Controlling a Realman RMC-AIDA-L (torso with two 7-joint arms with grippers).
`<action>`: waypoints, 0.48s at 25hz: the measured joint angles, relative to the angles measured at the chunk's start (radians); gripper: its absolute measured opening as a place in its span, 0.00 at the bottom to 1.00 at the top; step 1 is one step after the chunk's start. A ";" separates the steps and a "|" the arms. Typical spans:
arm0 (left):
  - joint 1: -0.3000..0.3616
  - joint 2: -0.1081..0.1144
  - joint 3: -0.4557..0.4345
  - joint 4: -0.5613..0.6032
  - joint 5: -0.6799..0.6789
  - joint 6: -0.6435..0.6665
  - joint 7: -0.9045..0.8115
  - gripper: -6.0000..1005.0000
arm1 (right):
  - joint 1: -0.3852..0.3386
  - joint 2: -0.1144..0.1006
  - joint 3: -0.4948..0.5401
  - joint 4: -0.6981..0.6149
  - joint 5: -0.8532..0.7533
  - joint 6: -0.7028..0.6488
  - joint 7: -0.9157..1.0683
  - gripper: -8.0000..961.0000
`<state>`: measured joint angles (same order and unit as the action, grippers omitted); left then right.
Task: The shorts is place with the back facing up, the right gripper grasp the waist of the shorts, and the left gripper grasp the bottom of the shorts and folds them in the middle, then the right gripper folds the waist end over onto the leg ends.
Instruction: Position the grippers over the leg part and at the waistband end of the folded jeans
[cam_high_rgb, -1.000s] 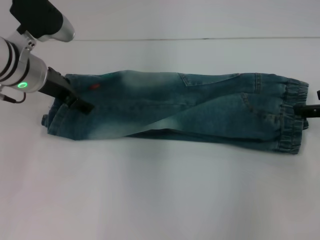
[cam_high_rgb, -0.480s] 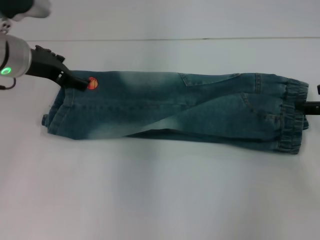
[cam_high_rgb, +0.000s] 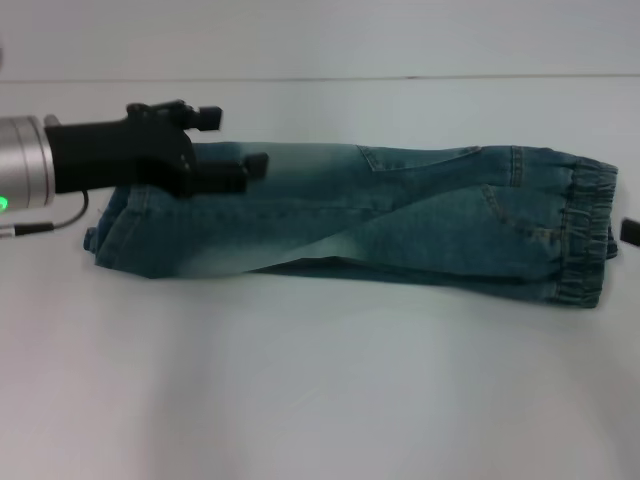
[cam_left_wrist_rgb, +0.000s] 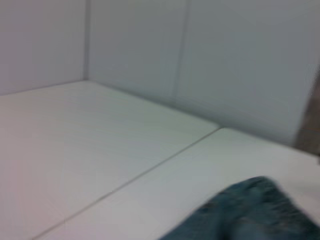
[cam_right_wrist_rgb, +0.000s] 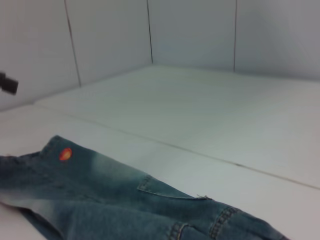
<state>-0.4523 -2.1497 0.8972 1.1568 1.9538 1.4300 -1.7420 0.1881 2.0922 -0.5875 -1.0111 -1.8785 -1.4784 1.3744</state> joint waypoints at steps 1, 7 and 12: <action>-0.005 0.003 -0.008 -0.021 -0.007 0.029 0.015 0.90 | -0.008 0.000 0.019 0.031 0.022 -0.016 -0.055 0.95; -0.021 0.007 -0.003 -0.080 -0.006 0.103 0.054 0.90 | -0.038 -0.004 0.209 0.280 0.078 -0.078 -0.369 0.96; -0.028 0.003 0.036 -0.082 0.021 0.078 0.055 0.90 | -0.051 -0.002 0.262 0.407 0.070 -0.009 -0.483 0.96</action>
<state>-0.4800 -2.1465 0.9333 1.0749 1.9746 1.5082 -1.6873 0.1374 2.0904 -0.3259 -0.6040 -1.8087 -1.4875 0.8913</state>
